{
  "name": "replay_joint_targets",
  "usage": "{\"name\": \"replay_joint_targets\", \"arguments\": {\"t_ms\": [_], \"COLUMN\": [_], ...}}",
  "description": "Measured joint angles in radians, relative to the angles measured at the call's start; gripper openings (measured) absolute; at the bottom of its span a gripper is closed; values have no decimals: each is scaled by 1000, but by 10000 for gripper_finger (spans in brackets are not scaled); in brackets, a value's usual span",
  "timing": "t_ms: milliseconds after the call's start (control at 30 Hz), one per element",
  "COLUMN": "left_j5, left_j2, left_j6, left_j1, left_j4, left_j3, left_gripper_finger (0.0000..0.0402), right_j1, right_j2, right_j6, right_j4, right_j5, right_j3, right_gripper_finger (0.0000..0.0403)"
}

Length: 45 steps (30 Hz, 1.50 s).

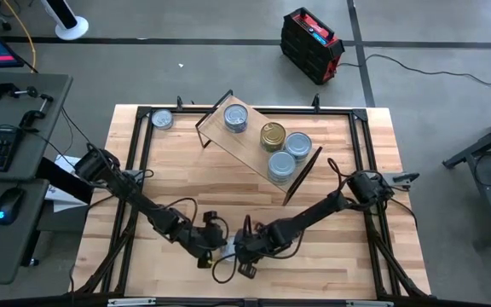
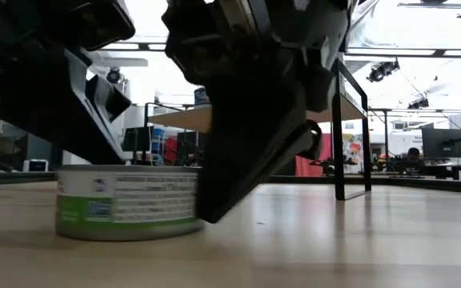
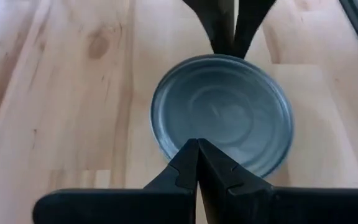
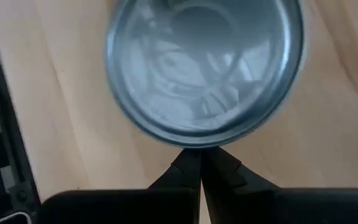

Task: Stack canned seafood by type on shelf
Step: Stack the white-green tuna can on top of the other white-green tuna cans on the shelf

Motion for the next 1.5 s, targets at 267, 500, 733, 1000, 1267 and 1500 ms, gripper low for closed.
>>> {"name": "replay_joint_targets", "arguments": {"t_ms": [267, 500, 733, 1000, 1267, 1500], "left_j5": [-6, -36, -40, -58, -32, -50], "left_j2": [18, 20, 22, 24, 29, 28], "left_j6": [-13, -1, 0, 17, 94, 158], "left_j1": [-29, -38, -37, -35, -35, -34], "left_j4": [-59, -73, -59, -61, -85, -133], "left_j3": [4, 3, 2, 1, -4, -2], "left_gripper_finger": [0, 0, 0, 0, 0, 1], "right_j1": [1, 1, -1, -18, -40, -45], "right_j2": [-53, -71, -72, -72, -74, -82], "right_j6": [-39, -76, -102, -120, -128, -168], "right_j4": [65, 103, 157, 203, 214, 209], "right_j5": [18, 21, 21, 21, 20, 21], "right_j3": [-2, -1, 0, 2, 3, 1], "right_gripper_finger": [0, 0, 0, 0, 0, 0]}}
